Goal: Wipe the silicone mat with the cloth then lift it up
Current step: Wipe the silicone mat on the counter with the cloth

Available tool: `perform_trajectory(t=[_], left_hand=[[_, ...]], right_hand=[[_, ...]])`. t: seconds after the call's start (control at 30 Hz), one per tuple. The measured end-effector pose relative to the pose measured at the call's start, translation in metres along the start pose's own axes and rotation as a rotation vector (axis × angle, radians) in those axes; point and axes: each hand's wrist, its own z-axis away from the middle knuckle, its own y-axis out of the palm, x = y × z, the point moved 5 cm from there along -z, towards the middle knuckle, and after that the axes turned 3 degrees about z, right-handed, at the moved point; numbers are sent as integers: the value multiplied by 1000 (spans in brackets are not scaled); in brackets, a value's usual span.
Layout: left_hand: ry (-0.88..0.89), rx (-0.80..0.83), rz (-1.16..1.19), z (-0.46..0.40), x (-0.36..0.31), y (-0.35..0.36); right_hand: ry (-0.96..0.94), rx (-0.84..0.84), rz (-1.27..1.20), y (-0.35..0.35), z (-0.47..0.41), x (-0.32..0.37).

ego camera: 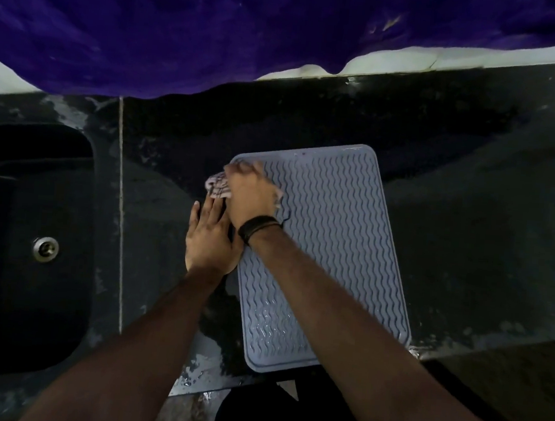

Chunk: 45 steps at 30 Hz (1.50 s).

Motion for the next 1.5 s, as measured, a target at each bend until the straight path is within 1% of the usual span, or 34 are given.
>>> perform_trajectory(t=[0.1,0.23,0.37,0.47,0.63,0.7,0.8,0.87,0.97,1.07,1.2,1.3,1.43,1.5], left_hand=[[-10,-16,2,0,-1,0],[18,-81,44,1,-4,-2],[-5,-94,44,2,-4,-3],[-25,-108,46,3,-5,-4],[17,-80,15,4,-2,-1],[10,-77,28,3,-2,-1],[-2,-66,44,1,-3,-1],[-7,-50,24,1,-2,1],[-28,-46,13,1,-2,1],[-40,-49,20,3,-3,-1],[-13,-46,12,4,-4,-3],[6,-53,27,5,-3,-3],[-2,-46,52,2,-2,-4],[-12,-39,37,2,-3,-3]], right_hand=[[-75,44,-2,-4,-4,-3],[-69,-1,59,-12,-18,-21],[-140,88,69,-4,-22,-14],[-194,139,77,-5,-2,-21],[-260,195,67,-12,42,-33],[-245,161,49,-20,36,-33],[-155,55,21,-31,4,-30],[-128,80,34,-27,-15,-23],[-142,130,83,-14,-18,-16],[-168,149,90,-8,1,-24],[-213,189,91,-9,38,-33],[-223,175,68,-14,53,-36],[-113,54,40,-24,22,-31],[-101,75,63,-21,5,-20]])
